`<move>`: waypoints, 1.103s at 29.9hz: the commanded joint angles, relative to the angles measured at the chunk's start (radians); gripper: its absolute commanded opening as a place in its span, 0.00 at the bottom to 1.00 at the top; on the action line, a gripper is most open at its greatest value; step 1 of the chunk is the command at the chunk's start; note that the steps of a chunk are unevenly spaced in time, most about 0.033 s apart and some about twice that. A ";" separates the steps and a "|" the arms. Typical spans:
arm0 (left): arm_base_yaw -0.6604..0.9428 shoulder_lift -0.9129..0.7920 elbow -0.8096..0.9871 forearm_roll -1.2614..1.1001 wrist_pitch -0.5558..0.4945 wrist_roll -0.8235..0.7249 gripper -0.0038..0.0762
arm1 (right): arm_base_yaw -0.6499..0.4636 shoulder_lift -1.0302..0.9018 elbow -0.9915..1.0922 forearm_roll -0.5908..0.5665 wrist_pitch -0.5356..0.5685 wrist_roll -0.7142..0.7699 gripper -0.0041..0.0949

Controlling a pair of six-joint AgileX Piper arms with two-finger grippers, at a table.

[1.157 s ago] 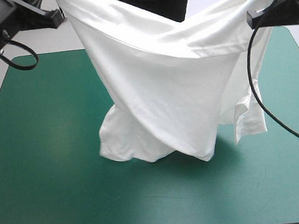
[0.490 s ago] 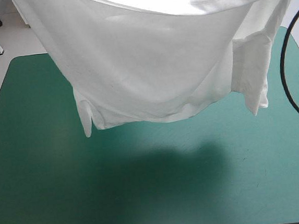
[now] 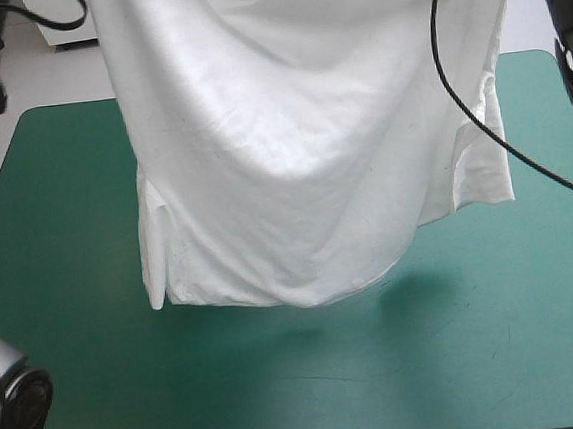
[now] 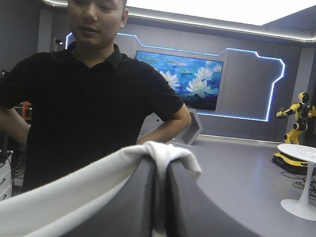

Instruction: Fold the cloth

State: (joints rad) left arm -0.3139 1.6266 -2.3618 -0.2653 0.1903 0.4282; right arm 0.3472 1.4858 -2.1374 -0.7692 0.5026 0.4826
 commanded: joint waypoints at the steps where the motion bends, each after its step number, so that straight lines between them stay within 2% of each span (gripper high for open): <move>1: -0.003 0.037 -0.019 0.000 -0.227 0.019 0.04 | -0.103 0.032 -0.022 0.009 -0.214 0.044 0.02; 5: -0.003 0.083 -0.019 0.000 -0.320 0.019 0.04 | -0.161 0.066 -0.022 0.022 -0.323 0.080 0.02; 9: -0.003 0.101 -0.019 0.039 -0.354 0.019 0.04 | -0.177 0.081 -0.022 0.022 -0.311 0.113 0.02; 14: -0.003 0.114 -0.019 0.056 -0.323 0.019 0.04 | -0.177 0.099 -0.020 0.036 -0.287 0.111 0.02; 16: -0.003 0.120 -0.019 0.056 -0.259 0.019 0.04 | -0.177 0.109 -0.020 0.086 -0.234 0.111 0.02; 19: -0.003 0.141 -0.018 0.070 -0.094 0.019 0.04 | -0.177 0.139 -0.020 0.166 -0.099 0.103 0.02; 20: -0.003 0.158 -0.012 0.080 -0.015 0.019 0.04 | -0.177 0.161 -0.020 0.202 -0.019 0.071 0.02; 23: -0.003 0.199 0.027 0.081 0.111 0.004 0.04 | -0.177 0.217 -0.014 0.280 0.095 -0.033 0.02; 29: -0.003 0.203 0.197 0.096 0.334 -0.047 0.04 | -0.177 0.239 0.144 0.459 0.168 -0.217 0.02; 33: -0.003 0.152 0.350 0.153 0.420 -0.121 0.04 | -0.177 0.187 0.361 0.474 0.189 -0.241 0.02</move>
State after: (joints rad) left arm -0.3139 1.8897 -2.0746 -0.1400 0.6322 0.3706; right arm 0.1761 1.7666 -1.8723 -0.2897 0.7357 0.2756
